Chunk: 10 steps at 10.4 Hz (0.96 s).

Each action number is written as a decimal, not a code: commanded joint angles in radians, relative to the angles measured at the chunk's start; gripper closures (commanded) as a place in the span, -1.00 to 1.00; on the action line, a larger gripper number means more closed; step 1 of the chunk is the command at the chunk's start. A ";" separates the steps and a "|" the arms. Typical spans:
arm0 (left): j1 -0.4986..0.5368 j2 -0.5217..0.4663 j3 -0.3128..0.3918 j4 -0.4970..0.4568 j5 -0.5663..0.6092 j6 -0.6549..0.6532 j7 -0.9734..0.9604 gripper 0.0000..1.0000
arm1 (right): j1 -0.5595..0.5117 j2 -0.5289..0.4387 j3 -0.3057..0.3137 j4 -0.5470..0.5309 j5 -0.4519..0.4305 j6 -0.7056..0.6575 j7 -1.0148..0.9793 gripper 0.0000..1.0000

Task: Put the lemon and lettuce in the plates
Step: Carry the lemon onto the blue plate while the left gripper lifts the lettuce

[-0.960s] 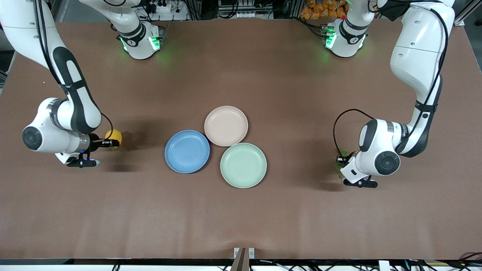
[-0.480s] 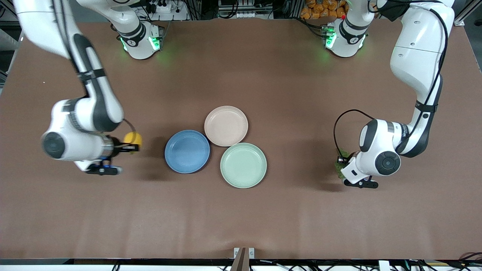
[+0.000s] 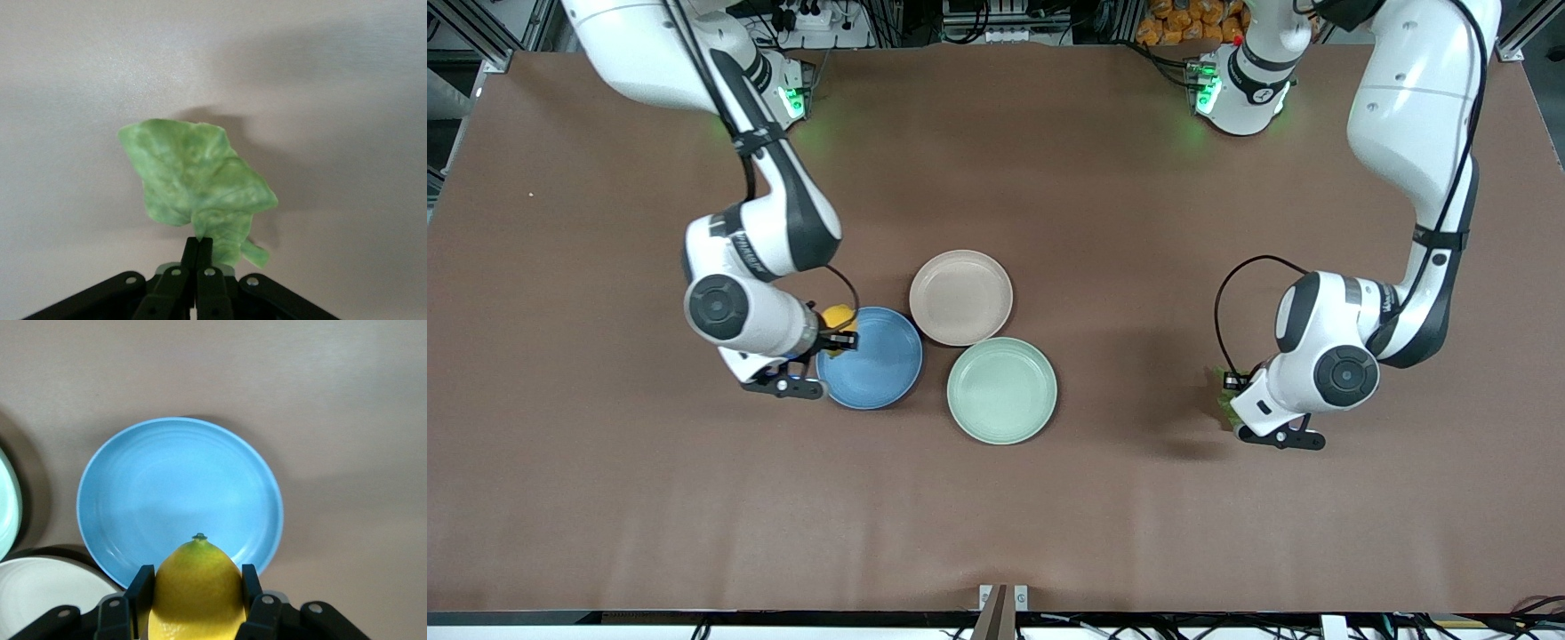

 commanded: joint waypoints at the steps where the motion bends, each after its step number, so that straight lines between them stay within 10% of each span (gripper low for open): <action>1: -0.095 -0.079 0.032 -0.016 -0.126 -0.081 -0.068 1.00 | 0.029 0.064 -0.008 0.030 0.022 0.058 0.009 1.00; 4: -0.219 -0.099 0.029 -0.014 -0.218 -0.084 -0.331 1.00 | 0.025 0.093 -0.008 0.032 0.022 0.075 0.008 0.91; 7: -0.346 -0.079 0.026 0.021 -0.326 -0.078 -0.580 1.00 | 0.014 0.116 -0.006 0.033 0.032 0.075 0.000 0.08; 9: -0.421 -0.048 0.022 0.053 -0.327 -0.051 -0.718 1.00 | 0.015 0.118 -0.006 0.033 0.043 0.075 0.003 -1.00; 10: -0.458 -0.042 0.022 0.055 -0.329 -0.013 -0.774 1.00 | 0.014 0.116 -0.006 0.033 0.043 0.075 0.003 -1.00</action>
